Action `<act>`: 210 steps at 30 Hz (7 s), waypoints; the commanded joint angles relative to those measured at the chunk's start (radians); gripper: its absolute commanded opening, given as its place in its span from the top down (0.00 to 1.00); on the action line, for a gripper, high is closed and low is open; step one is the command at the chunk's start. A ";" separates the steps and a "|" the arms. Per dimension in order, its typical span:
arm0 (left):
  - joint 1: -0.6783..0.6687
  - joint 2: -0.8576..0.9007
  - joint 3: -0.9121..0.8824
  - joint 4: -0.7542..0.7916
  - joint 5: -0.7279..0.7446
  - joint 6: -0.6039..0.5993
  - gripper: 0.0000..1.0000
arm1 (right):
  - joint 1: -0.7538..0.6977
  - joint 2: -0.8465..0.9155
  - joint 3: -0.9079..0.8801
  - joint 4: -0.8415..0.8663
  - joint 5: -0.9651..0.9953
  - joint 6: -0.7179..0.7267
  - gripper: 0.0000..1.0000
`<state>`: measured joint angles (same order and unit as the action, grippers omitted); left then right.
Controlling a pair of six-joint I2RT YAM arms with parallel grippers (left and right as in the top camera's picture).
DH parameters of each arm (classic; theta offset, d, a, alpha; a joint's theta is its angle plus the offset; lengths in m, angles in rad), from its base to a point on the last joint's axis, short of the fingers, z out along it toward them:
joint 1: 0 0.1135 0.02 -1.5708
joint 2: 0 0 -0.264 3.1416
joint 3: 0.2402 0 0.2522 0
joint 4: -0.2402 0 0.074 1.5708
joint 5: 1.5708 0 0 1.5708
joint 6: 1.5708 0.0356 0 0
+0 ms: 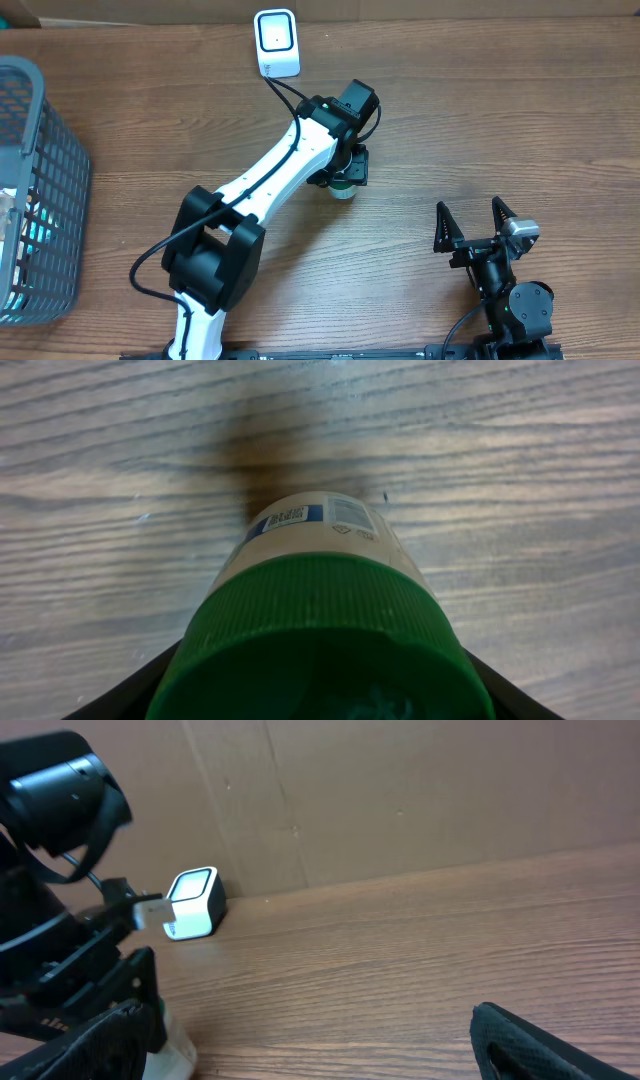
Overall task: Scan the item barcode
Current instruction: 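Carry the jar to the scanner and hold it under it, then set the jar down on the table and release it, then reach the left gripper into the basket and grasp the clear food bag, then carry the bag past the scanner and drop it on the table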
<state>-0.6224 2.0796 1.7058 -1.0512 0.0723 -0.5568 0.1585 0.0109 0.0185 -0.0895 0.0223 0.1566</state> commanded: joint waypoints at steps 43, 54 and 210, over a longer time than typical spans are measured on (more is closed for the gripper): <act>0.029 0.068 0.598 -0.455 -0.005 0.058 0.00 | -0.003 -0.008 -0.010 0.006 -0.002 -0.005 0.00; 0.157 0.059 0.867 -0.639 -0.030 0.093 0.00 | -0.003 -0.008 -0.010 0.006 -0.002 -0.005 0.00; 0.632 -0.398 0.500 -0.533 0.022 0.179 0.96 | -0.003 -0.008 -0.010 0.006 -0.002 -0.005 0.00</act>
<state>0.1188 1.6543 2.3062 -1.5734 0.0315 -0.2867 0.1585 0.0109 0.0185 -0.0895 0.0227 0.1566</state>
